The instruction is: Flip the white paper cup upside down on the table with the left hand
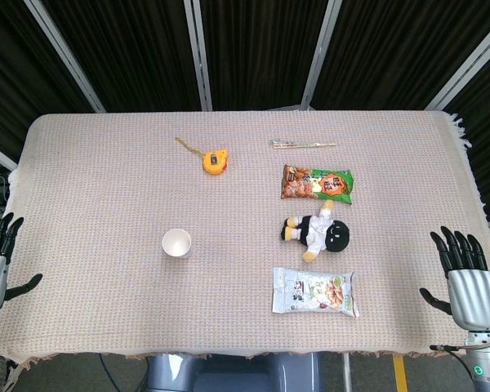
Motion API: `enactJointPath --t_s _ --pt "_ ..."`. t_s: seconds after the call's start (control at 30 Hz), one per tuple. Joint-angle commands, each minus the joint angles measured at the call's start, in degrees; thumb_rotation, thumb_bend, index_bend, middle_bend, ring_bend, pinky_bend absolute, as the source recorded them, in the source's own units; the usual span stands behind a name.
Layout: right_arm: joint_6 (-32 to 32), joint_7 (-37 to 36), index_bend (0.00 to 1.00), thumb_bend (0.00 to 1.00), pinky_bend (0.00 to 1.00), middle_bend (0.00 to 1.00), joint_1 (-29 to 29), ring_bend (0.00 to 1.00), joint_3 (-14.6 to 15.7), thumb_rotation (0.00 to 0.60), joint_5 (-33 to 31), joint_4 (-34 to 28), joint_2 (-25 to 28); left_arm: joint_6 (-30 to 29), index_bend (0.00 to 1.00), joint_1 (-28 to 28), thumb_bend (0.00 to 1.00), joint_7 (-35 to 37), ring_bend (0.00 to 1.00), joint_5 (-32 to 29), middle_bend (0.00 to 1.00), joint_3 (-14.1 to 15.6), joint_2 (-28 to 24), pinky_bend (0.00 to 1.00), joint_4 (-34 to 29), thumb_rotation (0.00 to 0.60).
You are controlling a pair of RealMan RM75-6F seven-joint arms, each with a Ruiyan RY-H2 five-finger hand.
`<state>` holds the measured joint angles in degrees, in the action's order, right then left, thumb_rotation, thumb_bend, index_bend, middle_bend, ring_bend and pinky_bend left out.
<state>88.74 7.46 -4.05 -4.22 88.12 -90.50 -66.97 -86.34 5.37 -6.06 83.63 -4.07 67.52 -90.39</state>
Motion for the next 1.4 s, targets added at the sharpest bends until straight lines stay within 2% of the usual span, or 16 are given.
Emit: enactJointPath --t_s 0.03,0.43,0.6,0.77,1.0,1.2,1.4 --pt "-0.1 0.0 0.05 0.04 0.00 0.00 0.0 0.00 0.0 0.600 -0.1 0.0 0.0 0.4 0.00 0.1 0.08 -0.1 0.00 -0.3 0.00 0.0 -0.1 0.00 -0.2 0.600" --pt "-2.0 1.3 0.05 0.05 0.00 0.00 -0.4 0.00 0.3 0.600 -0.8 -0.4 -0.1 2.5 0.00 1.2 0.08 -1.7 0.00 -1.8 0.00 -0.5 -0.4 0.00 -1.9 0.600" --pt "-3.3 2.3 0.05 0.05 0.00 0.00 -0.7 0.00 0.5 0.600 -1.5 -0.6 -0.1 7.0 0.00 4.3 0.08 -4.7 0.00 -4.2 0.00 -2.1 -0.5 0.00 -4.2 0.600" --pt "-3.3 2.1 0.05 0.05 0.00 0.00 -0.7 0.00 0.6 0.600 -1.3 -1.0 0.1 13.2 0.00 9.7 0.08 -12.2 0.00 -6.6 0.00 -4.0 0.5 0.00 -8.5 0.600" --pt "-3.5 1.1 0.05 0.05 0.00 0.00 -0.7 0.00 0.9 0.600 -1.0 -1.1 0.6 19.0 0.01 16.4 0.08 -26.3 0.00 -15.4 0.00 -6.5 4.1 0.00 -13.7 0.600" --pt "-4.0 -0.2 0.05 0.05 0.00 0.00 -0.9 0.00 1.0 0.600 -1.0 -1.1 1.1 20.9 0.13 20.5 0.08 -33.9 0.00 -21.2 0.00 -7.3 7.9 0.00 -14.5 0.600" --pt "-4.3 -1.1 0.05 0.05 0.00 0.00 -1.0 0.00 1.0 0.600 -1.1 -1.0 1.4 22.6 0.18 25.0 0.08 -39.8 0.00 -28.1 0.00 -8.3 12.7 0.00 -13.3 0.600"
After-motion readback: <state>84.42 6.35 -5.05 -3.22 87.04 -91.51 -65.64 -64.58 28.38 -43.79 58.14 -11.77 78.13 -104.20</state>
